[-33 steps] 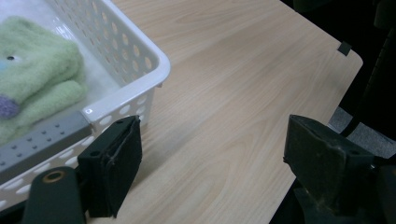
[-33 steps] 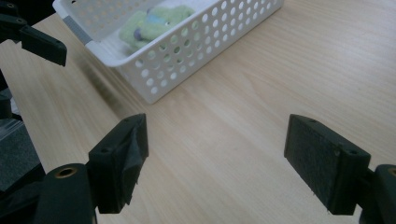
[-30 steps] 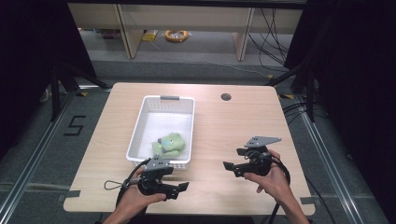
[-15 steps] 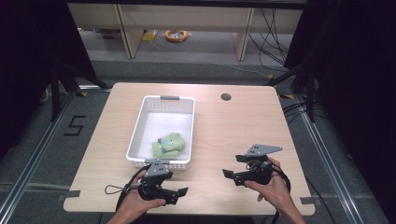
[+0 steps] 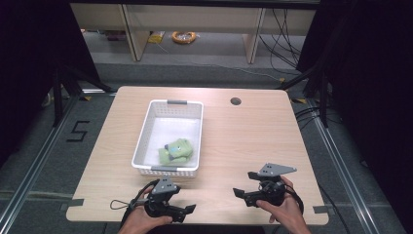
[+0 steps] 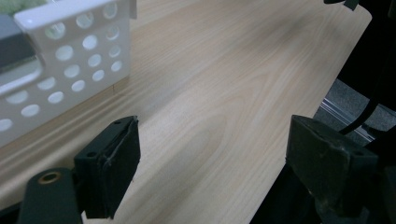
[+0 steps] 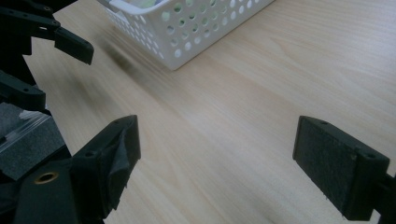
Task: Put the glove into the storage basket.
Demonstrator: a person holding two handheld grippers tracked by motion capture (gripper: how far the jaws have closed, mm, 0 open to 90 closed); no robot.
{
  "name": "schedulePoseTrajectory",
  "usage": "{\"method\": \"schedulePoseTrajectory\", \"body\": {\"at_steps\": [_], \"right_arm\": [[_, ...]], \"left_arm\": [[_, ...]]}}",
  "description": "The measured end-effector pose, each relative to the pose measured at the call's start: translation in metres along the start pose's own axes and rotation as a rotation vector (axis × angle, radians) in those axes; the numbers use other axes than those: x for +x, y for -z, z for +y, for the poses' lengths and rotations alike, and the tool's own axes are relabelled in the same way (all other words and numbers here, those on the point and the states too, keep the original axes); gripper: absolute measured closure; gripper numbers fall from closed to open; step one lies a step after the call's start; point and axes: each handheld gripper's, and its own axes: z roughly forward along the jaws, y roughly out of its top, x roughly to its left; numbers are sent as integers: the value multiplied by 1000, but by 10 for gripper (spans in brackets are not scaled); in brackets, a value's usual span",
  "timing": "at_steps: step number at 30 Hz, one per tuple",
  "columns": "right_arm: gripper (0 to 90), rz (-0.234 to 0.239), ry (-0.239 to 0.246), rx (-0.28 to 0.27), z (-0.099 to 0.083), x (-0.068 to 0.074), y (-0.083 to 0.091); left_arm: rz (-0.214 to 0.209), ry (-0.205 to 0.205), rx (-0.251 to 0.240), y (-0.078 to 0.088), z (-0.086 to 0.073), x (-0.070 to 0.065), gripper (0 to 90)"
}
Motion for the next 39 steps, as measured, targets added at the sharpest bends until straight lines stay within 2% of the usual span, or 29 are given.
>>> {"method": "schedulePoseTrajectory", "body": {"at_steps": [1,2,3,5,6,7,8,9,10,11,12,15,16,17,18,19,20,21,22,23,24,25,26,27,28,30,31,32,39], "right_arm": [[160,21,7,-14,-3,-1,-1],[160,10,-8,-4,-5,2,0],[160,5,9,-9,-9,2,0],[161,-2,14,0,-13,3,-1],[161,-8,-9,12,-15,6,-1],[161,-10,-5,9,-17,7,-2],[161,-22,20,7,-19,6,-2],[161,-19,23,12,-21,8,-3],[161,-5,46,13,-23,8,-4],[161,-7,24,22,-26,12,-4],[161,3,58,20,-27,11,-5],[161,12,42,38,-33,17,-5],[161,22,70,37,-34,17,-6],[161,16,78,36,-36,18,-6],[161,23,68,41,-37,19,-6],[161,24,73,47,-38,19,-5],[161,3,64,47,-40,21,-3],[161,20,62,35,-41,21,-3],[161,8,62,48,-43,22,-2],[161,17,64,45,-45,22,-2],[161,21,34,53,-46,26,-2],[161,15,62,51,-47,24,-2],[161,24,69,54,-48,23,-2],[161,16,65,56,-49,23,-3],[161,11,59,57,-49,24,-3],[161,34,67,62,-49,22,-3],[161,16,70,56,-49,23,-3],[161,12,74,55,-49,23,-3],[161,33,88,77,-49,21,-6]], "left_arm": [[5,4,2,1,-1,0,170],[5,17,-10,-1,-5,0,169],[7,10,6,0,-6,1,165],[-2,26,-3,-2,-9,0,154],[-7,25,2,-1,-10,1,154],[-8,19,-4,-1,-12,1,154],[-12,17,-4,-1,-13,0,154],[-19,25,1,0,-14,0,154],[-14,12,-19,0,-15,-1,154],[-12,9,-26,0,-16,-1,154],[-7,-5,-19,1,-17,-1,154],[2,3,-28,1,-20,-4,154],[6,3,-25,1,-23,-5,154],[0,6,-24,2,-23,-5,154],[3,-12,-28,2,-24,-5,154],[8,-13,-29,2,-24,-6,154],[9,-17,-28,3,-24,-7,154],[15,-16,-15,4,-25,-7,154],[16,-58,-13,5,-25,-6,154],[30,-79,-5,5,-25,-5,154],[24,-58,-22,4,-25,-7,154],[21,-59,-22,4,-25,-6,154],[21,-38,-38,2,-25,-7,154],[32,-51,-30,2,-25,-5,154],[26,-19,-38,2,-25,-7,154],[11,-28,-24,3,-25,-5,154],[22,-26,-43,2,-25,-5,154],[19,-26,-41,2,-25,-5,154],[15,-16,-42,1,-26,-5,154]]}}
